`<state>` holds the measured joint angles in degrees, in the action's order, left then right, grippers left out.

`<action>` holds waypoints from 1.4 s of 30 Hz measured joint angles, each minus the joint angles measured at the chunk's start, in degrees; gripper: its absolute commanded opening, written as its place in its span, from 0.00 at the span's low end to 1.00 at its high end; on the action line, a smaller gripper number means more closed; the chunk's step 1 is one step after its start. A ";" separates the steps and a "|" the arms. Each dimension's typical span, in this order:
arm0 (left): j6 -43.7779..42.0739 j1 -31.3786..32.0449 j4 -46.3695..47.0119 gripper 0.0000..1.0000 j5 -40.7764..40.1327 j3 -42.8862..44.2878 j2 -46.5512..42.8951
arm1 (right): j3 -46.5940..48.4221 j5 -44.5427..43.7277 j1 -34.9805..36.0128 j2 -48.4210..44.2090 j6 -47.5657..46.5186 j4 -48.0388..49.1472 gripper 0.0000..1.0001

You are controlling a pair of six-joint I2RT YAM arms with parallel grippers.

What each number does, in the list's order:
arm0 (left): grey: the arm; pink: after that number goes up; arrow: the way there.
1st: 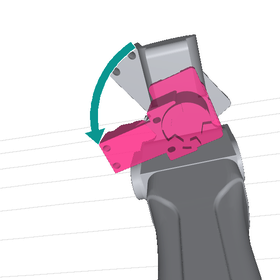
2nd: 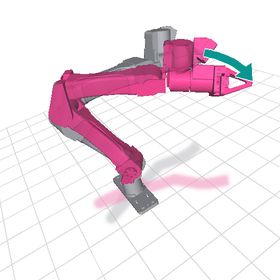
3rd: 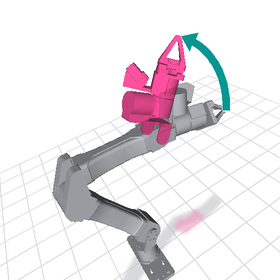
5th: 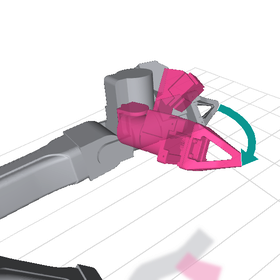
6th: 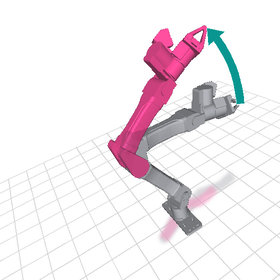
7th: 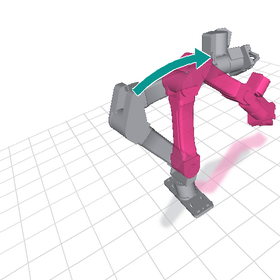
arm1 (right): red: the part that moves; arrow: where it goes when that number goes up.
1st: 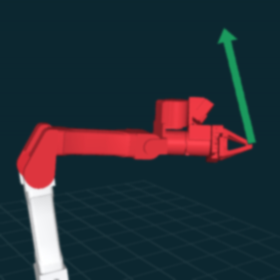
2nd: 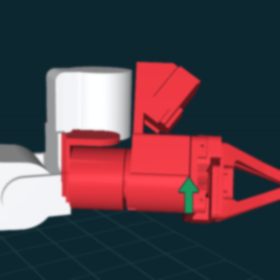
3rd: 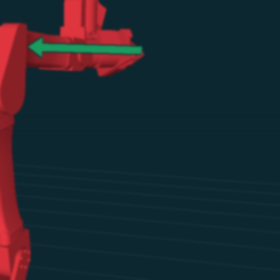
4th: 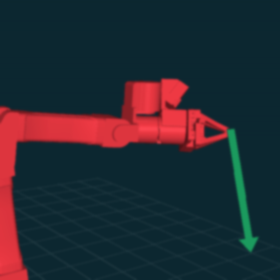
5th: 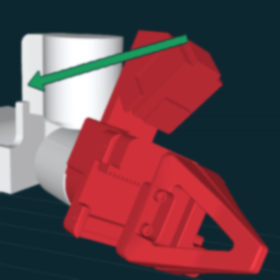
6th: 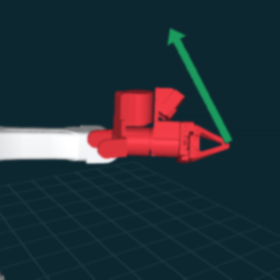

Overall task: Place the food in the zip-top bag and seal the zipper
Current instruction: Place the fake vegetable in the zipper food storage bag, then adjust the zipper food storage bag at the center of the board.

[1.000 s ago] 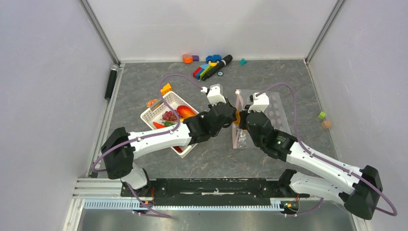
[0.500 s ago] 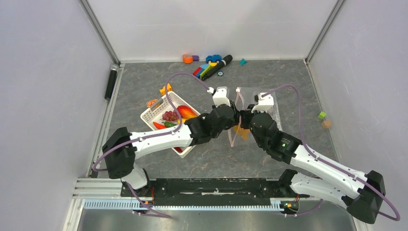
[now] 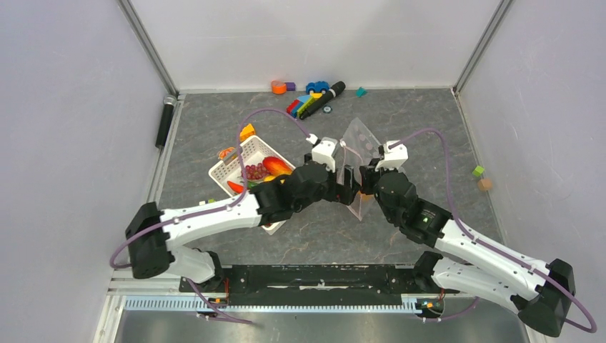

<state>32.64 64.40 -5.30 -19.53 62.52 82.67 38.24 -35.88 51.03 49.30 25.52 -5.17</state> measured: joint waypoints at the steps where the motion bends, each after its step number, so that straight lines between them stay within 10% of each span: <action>1: -0.76 0.15 0.28 1.00 0.39 -1.01 -1.97 | -0.22 0.00 0.00 -0.02 -0.24 0.00 0.00; 11: -1.88 0.15 1.09 0.99 -0.04 -5.75 -7.02 | -0.66 0.07 0.00 -0.07 -1.36 -0.55 0.00; 19: -0.22 -0.76 1.16 0.73 -2.73 -5.68 -0.48 | -0.66 1.42 0.00 -0.98 -2.27 -0.76 0.00; 25: 1.92 -1.01 1.16 0.43 -5.70 -3.69 5.57 | -0.66 2.38 0.00 -2.45 -3.89 -1.36 0.00; 28: 2.51 -1.07 1.25 0.04 -5.73 -2.23 7.48 | -0.66 2.32 0.00 -3.21 -4.31 -1.75 0.03; 36: 3.54 -1.07 3.30 0.02 -1.40 -0.96 8.07 | -0.66 0.94 -0.02 -1.49 -4.83 -3.78 0.44; 42: 5.11 -1.07 4.13 0.02 -0.98 -1.01 5.73 | -0.55 2.78 -0.02 4.09 -4.48 -7.72 0.45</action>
<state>37.76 63.33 -1.17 -20.51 61.52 88.40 37.69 -33.10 51.00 53.39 21.04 -12.88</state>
